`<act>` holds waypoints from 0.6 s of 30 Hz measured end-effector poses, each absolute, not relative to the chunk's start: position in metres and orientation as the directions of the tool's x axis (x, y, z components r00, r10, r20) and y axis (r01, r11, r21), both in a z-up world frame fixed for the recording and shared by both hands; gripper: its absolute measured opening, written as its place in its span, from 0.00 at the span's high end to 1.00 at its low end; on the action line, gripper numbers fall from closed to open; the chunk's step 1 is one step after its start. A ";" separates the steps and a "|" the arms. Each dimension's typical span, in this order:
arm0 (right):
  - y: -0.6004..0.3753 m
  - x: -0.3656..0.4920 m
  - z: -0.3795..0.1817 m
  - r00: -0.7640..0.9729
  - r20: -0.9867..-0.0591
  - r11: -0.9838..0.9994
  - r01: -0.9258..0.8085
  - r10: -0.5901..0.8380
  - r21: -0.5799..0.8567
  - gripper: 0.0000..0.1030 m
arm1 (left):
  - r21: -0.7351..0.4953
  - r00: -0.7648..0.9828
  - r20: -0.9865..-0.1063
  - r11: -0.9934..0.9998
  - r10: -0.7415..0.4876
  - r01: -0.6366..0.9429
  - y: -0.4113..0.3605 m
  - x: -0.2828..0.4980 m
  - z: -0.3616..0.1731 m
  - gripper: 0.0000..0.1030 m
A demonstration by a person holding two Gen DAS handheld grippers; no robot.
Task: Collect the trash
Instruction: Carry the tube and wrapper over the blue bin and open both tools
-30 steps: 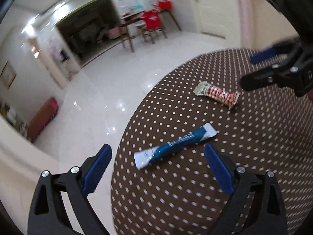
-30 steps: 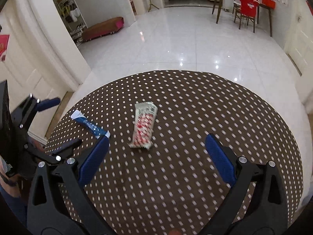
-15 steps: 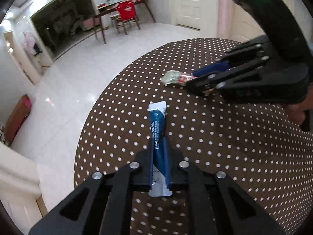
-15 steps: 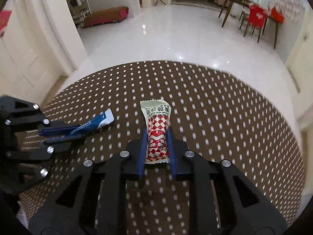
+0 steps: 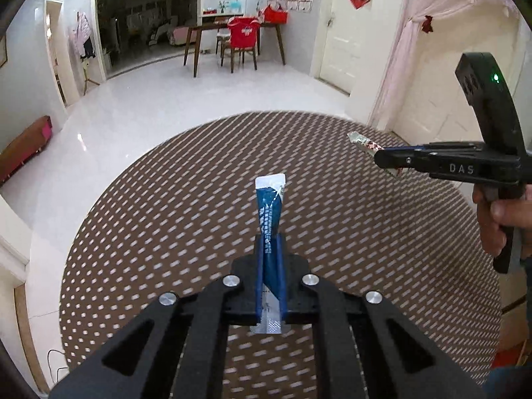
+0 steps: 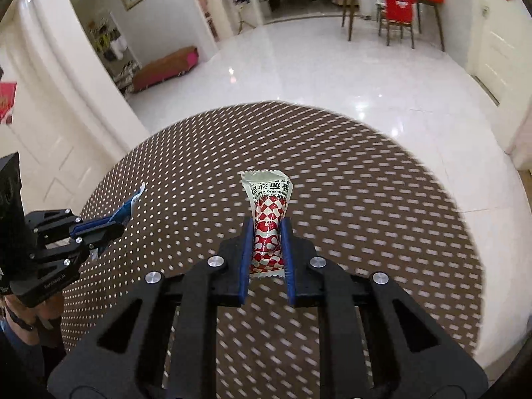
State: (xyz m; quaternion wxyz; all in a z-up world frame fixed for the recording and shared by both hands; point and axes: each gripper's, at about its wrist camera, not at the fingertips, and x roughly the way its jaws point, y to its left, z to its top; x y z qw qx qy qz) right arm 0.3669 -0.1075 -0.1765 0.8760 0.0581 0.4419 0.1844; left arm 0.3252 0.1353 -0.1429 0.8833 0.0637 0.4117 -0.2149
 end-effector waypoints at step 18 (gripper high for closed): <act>-0.304 0.297 -0.129 0.722 -0.641 0.935 -0.023 0.261 0.354 0.84 | -0.142 0.552 -0.698 0.844 -0.456 0.518 -0.034 0.319 -0.103 0.93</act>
